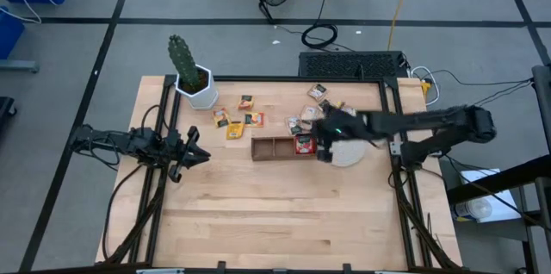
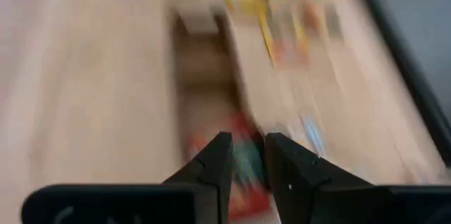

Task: Pick & Place Tea
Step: Put the brown tea bag into the middle section of the wooden organizer

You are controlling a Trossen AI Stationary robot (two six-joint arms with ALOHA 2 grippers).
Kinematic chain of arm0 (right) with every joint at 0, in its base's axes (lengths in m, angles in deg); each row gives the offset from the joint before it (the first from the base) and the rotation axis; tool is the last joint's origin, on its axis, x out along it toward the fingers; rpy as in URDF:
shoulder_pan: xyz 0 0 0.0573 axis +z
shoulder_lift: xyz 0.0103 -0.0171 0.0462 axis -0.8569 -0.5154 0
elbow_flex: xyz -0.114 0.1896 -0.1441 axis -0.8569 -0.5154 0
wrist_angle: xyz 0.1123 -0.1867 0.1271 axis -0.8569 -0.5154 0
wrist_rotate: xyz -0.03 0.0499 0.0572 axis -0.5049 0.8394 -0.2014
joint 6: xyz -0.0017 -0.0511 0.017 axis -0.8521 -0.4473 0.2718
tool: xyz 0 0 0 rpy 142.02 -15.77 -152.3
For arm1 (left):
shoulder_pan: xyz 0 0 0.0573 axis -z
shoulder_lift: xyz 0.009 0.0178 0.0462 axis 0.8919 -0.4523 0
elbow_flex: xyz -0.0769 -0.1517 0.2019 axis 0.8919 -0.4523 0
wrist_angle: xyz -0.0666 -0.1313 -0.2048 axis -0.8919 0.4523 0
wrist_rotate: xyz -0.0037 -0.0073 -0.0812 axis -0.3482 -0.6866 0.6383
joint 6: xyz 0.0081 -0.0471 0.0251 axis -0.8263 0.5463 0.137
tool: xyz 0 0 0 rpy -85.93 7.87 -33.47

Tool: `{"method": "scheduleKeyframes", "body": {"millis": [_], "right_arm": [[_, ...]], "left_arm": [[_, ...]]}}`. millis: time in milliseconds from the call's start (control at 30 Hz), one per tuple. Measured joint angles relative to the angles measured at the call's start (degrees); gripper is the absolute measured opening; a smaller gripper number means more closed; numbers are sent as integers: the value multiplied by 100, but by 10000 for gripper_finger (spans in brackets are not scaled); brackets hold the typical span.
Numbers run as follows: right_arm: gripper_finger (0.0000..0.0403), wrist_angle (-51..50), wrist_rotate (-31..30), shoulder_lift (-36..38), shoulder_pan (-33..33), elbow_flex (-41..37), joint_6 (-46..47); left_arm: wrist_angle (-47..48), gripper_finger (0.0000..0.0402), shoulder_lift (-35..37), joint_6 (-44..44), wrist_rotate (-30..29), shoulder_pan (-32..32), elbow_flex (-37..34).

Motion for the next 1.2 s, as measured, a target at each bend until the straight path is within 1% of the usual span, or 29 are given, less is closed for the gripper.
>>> {"method": "scheduleKeyframes", "body": {"millis": [67,133,200,267,300,400,433,500,567,667,733,800,867,933,1100,1200], "right_arm": [[75,-1523,-155,-388,-250,680,42],[79,-2879,-394,-676,-540,1195,138],[84,-3874,-430,-822,-893,1413,333],[91,-4319,-470,-810,-1276,1344,567],[93,-4355,-674,-724,-1434,1246,700],[93,-4310,-1608,-186,-1787,863,1233],[90,-4310,-1750,11,-1875,688,1358],[80,-4265,-1788,357,-2035,280,1622],[67,-4186,-1465,669,-2173,-107,1847],[44,-4074,-658,898,-2386,-680,1676],[36,-3941,-396,897,-2491,-952,1844],[38,-3892,-200,843,-2612,-1133,1926],[54,-3879,48,727,-2733,-1252,2033],[81,-3806,208,607,-2872,-1271,2097],[174,-3532,180,219,-3151,-1271,2097],[219,-3262,-80,-50,-3298,-1271,2193]], "left_arm": [[-4,58,0,0,0,-2,0],[4,58,0,0,1,0,0],[-9,58,2,0,0,0,0],[0,58,0,0,0,0,0],[-2,58,0,0,0,0,0],[0,58,0,0,1,0,0],[-4,58,0,0,1,0,0],[-1,58,1,0,0,0,0],[-5,58,0,0,0,0,0],[-3,58,2,0,0,0,0],[-3,58,2,0,0,0,0],[-3,58,0,0,0,0,0],[-3,58,0,0,0,0,0],[-4,58,0,0,0,0,0],[-4,58,1,0,0,-1,0],[-4,58,0,0,0,0,0]]}}
